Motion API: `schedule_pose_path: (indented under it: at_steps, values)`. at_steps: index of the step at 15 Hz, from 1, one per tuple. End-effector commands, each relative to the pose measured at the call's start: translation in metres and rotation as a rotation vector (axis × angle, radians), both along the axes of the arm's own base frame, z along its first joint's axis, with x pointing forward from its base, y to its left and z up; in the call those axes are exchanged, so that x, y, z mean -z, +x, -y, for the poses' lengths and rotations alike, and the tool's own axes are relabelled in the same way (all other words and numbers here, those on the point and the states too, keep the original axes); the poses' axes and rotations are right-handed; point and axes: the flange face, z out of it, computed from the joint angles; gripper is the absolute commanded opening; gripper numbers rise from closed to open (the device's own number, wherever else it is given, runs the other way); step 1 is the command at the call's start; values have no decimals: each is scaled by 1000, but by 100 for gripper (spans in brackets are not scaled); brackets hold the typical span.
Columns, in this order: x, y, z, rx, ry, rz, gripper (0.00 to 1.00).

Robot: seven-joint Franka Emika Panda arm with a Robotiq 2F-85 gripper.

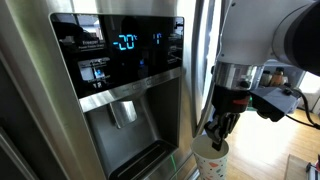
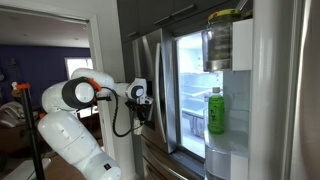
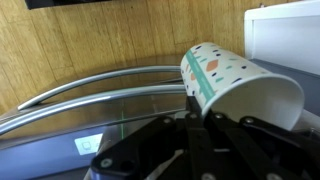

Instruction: Put the cup on the water dispenser

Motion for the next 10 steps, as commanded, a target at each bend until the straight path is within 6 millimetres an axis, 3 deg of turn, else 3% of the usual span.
schedule_pose_path:
  at_steps: [1, 10]
  values:
    - [4, 16, -23, 19, -61, -9, 1]
    - [7, 23, -27, 12, -46, -14, 4]
